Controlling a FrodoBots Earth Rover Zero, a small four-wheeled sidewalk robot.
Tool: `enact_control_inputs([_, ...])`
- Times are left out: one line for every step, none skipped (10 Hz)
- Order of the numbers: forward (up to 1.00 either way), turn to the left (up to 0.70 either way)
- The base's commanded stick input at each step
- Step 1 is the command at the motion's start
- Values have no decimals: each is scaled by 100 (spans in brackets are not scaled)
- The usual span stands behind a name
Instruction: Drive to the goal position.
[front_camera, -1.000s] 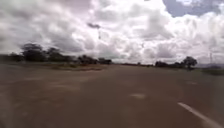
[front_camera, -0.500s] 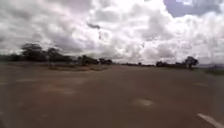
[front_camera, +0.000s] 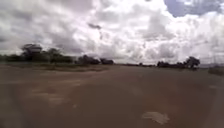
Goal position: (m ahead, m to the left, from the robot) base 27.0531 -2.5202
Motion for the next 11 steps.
enact_control_inputs([100, 0])
enact_control_inputs([100, 0])
enact_control_inputs([100, 0])
enact_control_inputs([100, 0])
enact_control_inputs([100, 0])
enact_control_inputs([100, 0])
enact_control_inputs([100, 0])
enact_control_inputs([100, 0])
enact_control_inputs([100, 0])
enact_control_inputs([100, 0])
enact_control_inputs([100, 0])
